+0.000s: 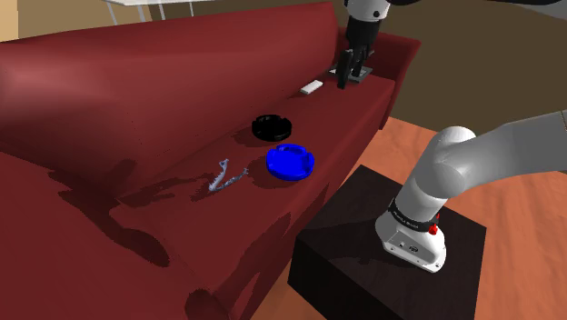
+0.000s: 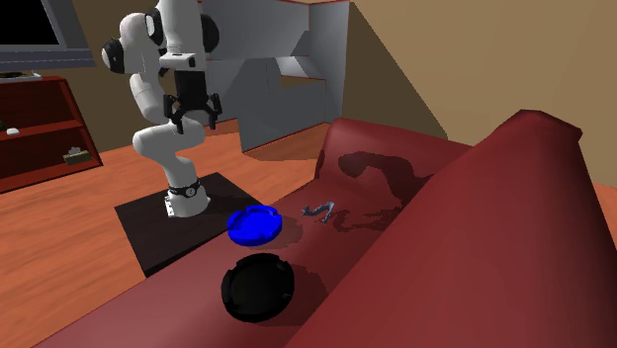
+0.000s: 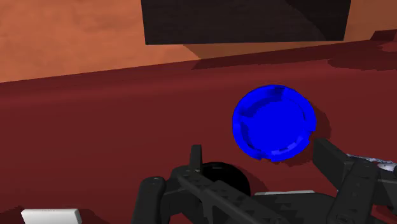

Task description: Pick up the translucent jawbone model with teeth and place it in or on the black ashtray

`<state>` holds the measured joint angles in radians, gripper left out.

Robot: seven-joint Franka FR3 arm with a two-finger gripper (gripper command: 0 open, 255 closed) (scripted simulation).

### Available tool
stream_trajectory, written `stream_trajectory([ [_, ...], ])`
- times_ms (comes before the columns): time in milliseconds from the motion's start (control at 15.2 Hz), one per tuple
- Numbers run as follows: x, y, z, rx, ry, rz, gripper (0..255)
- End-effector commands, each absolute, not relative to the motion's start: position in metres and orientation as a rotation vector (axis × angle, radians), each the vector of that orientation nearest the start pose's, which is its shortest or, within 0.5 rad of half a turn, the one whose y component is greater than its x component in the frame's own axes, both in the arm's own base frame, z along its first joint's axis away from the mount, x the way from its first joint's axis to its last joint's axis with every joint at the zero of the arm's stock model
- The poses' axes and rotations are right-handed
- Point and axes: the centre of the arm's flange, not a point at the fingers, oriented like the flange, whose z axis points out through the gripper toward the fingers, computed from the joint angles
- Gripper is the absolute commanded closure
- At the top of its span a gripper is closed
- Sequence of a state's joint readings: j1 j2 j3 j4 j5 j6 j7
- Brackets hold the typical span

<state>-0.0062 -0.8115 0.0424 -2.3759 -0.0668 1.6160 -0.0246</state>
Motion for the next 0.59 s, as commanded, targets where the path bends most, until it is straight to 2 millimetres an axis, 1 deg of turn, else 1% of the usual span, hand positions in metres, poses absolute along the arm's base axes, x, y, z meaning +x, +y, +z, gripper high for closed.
stream_trajectory([
  [0, 0.304, 0.008, 0.593, -3.237, -0.08, -0.083, 0],
  [528, 0.362, 0.077, 0.531, -3.257, -0.156, -0.045, 0],
])
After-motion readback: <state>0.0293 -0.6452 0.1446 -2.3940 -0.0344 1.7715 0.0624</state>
